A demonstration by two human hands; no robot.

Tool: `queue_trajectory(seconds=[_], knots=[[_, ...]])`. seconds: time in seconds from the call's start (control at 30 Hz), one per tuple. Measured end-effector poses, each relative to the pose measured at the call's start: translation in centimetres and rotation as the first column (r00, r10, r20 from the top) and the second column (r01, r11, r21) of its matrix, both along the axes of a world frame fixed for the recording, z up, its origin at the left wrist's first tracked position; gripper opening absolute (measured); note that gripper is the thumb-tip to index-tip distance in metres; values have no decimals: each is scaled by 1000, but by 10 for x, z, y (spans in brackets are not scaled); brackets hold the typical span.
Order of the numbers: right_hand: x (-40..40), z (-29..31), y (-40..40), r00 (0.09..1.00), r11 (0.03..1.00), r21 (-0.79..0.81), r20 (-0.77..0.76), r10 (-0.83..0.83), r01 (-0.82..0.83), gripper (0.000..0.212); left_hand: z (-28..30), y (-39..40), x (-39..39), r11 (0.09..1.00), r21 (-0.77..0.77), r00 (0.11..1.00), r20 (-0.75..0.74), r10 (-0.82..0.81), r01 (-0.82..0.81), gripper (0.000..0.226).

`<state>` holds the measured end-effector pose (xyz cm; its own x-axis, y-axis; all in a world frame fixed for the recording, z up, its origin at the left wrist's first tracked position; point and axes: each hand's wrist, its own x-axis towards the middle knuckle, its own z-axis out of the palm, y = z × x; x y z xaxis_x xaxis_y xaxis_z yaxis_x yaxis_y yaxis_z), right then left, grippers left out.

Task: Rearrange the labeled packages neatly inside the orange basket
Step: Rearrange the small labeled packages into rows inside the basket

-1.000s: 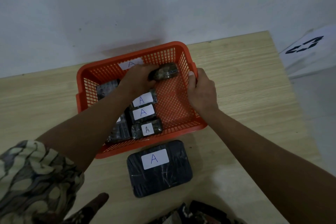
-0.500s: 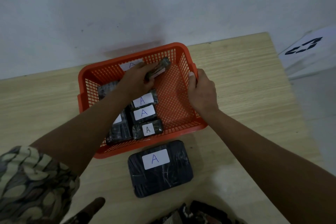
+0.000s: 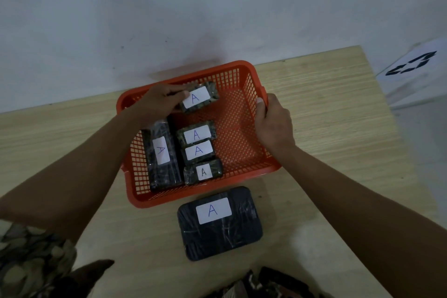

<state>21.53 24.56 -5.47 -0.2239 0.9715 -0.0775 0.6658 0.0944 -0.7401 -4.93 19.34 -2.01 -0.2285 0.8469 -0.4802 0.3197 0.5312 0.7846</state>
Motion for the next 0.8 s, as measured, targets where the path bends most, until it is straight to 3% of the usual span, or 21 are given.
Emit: queue_trajectory(seconds=[0.2, 0.6, 0.8], knots=[[0, -1, 0, 1000, 1000, -12, -3, -5, 5, 32, -11, -9, -3, 962, -50, 912, -307, -271, 269, 34], [0, -1, -1, 1000, 1000, 13, 10, 0, 0, 31, -27, -8, 3, 916, -22, 718, -613, -328, 400, 26], [0, -2, 0, 1000, 1000, 0, 4, -5, 5, 31, -35, -6, 11, 887, -88, 654, -644, -398, 453, 58]])
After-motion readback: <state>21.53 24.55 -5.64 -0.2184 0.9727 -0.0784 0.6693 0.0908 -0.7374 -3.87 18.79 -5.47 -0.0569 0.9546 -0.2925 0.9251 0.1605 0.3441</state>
